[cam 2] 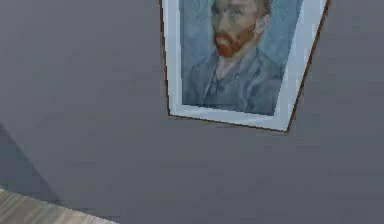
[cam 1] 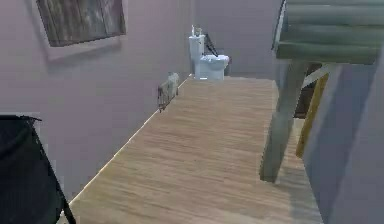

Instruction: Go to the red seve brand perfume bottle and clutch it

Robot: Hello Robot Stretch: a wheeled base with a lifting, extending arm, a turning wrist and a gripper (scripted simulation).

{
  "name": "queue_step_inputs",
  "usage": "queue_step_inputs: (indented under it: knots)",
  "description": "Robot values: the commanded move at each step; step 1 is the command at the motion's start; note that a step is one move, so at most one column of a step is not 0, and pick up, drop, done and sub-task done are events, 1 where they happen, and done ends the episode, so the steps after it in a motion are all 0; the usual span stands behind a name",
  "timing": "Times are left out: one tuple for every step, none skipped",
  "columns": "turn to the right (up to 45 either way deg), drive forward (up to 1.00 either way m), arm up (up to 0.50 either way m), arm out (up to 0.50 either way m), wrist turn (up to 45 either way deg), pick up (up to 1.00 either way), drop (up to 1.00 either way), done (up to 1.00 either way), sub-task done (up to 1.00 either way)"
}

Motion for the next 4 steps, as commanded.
queue_step_inputs:
  knots:
    - [-45.0, 0.0, 0.0, 0.0, 0.0, 0.0, 0.0, 0.0, 0.0]
    - [-45.0, 0.0, 0.0, 0.0, 0.0, 0.0, 0.0, 0.0, 0.0]
    - [-27.0, 0.0, 0.0, 0.0, 0.0, 0.0, 0.0, 0.0, 0.0]
    - [-3.0, 0.0, 0.0, 0.0, 0.0, 0.0, 0.0, 0.0, 0.0]
